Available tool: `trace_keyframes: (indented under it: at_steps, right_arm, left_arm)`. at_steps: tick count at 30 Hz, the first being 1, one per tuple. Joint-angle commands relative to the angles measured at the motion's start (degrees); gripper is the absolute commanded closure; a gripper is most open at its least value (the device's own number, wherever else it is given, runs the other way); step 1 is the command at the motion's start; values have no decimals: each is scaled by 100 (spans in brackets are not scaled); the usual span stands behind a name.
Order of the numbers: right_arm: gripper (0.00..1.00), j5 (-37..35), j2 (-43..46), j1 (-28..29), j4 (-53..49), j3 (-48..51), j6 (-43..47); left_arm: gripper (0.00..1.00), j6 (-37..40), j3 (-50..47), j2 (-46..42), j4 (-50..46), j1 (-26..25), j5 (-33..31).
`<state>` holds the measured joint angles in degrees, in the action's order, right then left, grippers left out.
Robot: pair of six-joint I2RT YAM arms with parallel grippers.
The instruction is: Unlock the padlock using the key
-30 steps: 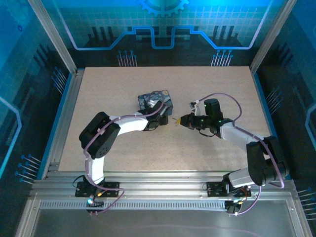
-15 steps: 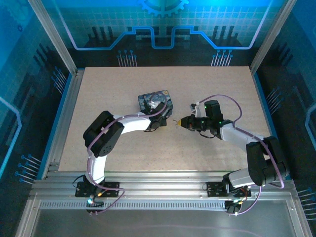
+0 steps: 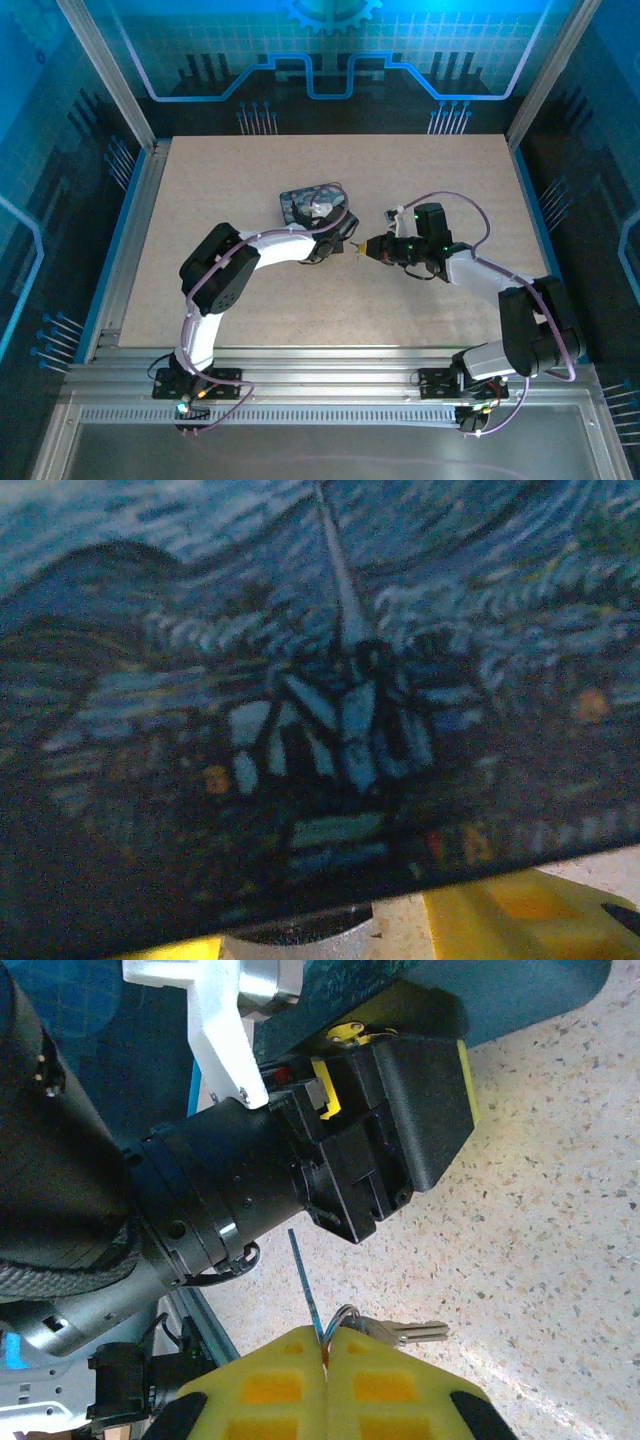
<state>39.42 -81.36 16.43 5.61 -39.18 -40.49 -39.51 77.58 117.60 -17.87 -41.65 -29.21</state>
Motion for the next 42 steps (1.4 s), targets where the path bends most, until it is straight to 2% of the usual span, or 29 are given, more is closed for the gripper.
trace_keyframes:
  at_steps: [1,15,18,22,27,31,37,39,42]
  right_arm:
    - [100,92,-46,-38,116,20,-19]
    - [100,113,-57,-33,79,-28,-11]
    - [100,115,-61,-34,64,-29,-9]
    - [100,107,-47,-17,21,-28,11]
    - [100,62,-6,-2,-160,4,126]
    - [100,-17,113,27,-266,135,246]
    - [100,-103,393,177,-630,257,566]
    - [100,-273,550,277,-837,307,744]
    - [100,-191,784,402,-524,539,746]
  left_arm:
    - [48,-255,268,155,-505,-40,-357]
    - [55,-375,227,271,-482,-44,-364]
    - [60,-335,223,282,-399,-35,-348]
    - [75,-304,190,277,-339,-30,-314]
    - [86,-220,138,24,-397,-32,-51]
    - [92,-259,14,-420,-569,22,583]
    - [95,-702,-183,-1141,-732,402,2430]
    - [99,-891,-194,-1324,-789,528,3003]
    - [100,-1105,-117,-1514,-1006,674,3688]
